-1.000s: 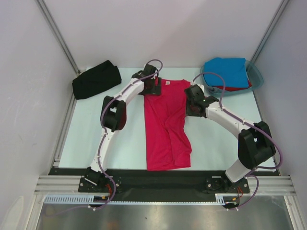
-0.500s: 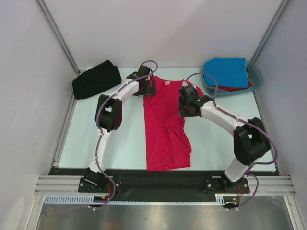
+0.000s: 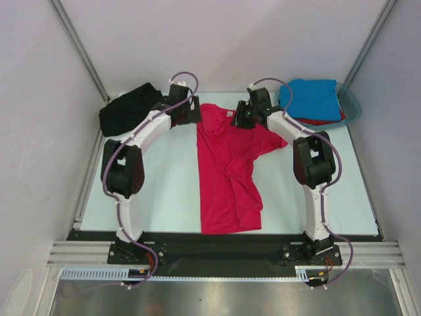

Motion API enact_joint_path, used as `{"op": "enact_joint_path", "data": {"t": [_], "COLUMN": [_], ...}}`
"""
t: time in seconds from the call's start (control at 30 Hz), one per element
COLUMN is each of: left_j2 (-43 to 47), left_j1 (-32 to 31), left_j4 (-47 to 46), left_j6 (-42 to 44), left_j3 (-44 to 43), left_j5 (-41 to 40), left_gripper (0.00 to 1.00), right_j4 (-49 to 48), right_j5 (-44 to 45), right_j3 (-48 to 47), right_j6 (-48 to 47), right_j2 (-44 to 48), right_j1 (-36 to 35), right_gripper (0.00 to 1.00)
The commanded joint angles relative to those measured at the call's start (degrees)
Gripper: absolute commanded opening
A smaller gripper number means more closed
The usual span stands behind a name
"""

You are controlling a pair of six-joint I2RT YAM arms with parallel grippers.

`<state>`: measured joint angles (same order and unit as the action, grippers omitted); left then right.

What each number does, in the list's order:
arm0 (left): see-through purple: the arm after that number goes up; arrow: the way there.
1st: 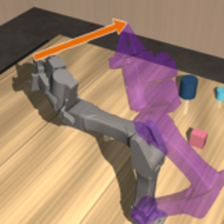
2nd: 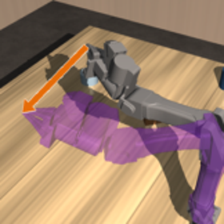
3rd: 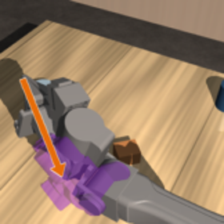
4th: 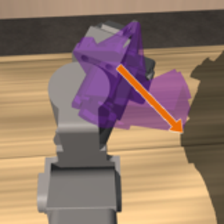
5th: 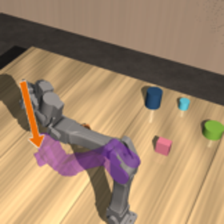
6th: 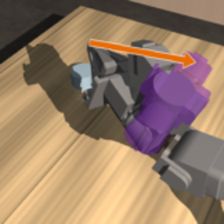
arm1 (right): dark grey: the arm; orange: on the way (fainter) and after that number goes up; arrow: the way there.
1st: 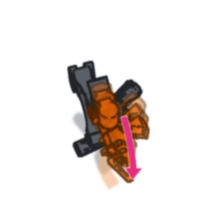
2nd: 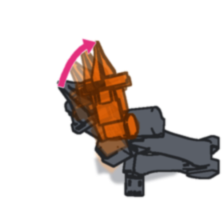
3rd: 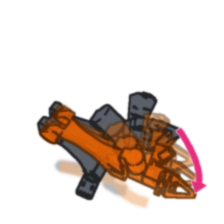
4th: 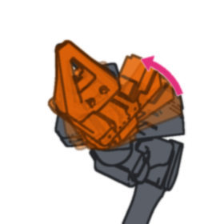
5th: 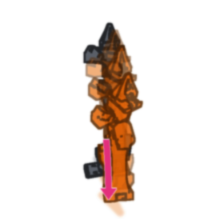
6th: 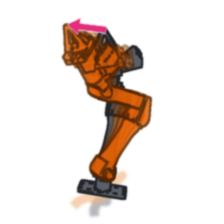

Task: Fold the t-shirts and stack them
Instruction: Fold the tshirt

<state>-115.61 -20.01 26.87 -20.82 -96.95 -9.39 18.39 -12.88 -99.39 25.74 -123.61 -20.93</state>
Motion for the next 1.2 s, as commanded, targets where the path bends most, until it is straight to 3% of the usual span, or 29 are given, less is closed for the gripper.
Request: {"op": "enact_joint_path", "data": {"t": [0.0, 0.13, 0.27, 0.63, 0.8, 0.97, 1.17], "left_j2": [5.3, 5.9, 7.1, 6.5, 7.0, 7.2, 6.7], "left_j1": [1.6, 2.1, 2.3, 3.4, 3.8, 3.9, 4.0], "left_j4": [-3.5, -4.1, -4.9, -5.3, -4.8, -5.0, -5.2], "left_j6": [-2.2, -2.4, -2.6, -2.8, -2.6, -2.6, -2.6], "left_j3": [1.9, 2.7, 4.3, 5.0, 5.0, 5.0, 5.0], "left_j5": [-0.4, 0.8, 1.7, 3.9, 4.2, 4.4, 5.0], "left_gripper": [1.00, 1.00, 1.00, 1.00, 1.00, 1.00, 1.00], "right_j4": [-7.5, -10.6, -19.5, -25.5, -24.0, -14.9, -12.2], "right_j5": [-15.8, -22.4, -28.8, -31.4, -30.9, -24.2, -21.0], "right_j3": [-8.3, -16.4, -18.7, -18.9, -21.5, -21.6, -22.5], "right_j6": [9.0, 15.4, 22.4, 27.1, 27.0, 19.8, 16.3], "right_j2": [-7.5, -15.8, -20.4, -24.9, -27.2, -25.5, -25.2], "right_j1": [3.0, 4.3, 4.5, 4.5, 4.4, 3.7, 3.0], "right_gripper": [0.42, 0.42, 0.43, 0.43, 0.43, 0.42, 0.42]}}
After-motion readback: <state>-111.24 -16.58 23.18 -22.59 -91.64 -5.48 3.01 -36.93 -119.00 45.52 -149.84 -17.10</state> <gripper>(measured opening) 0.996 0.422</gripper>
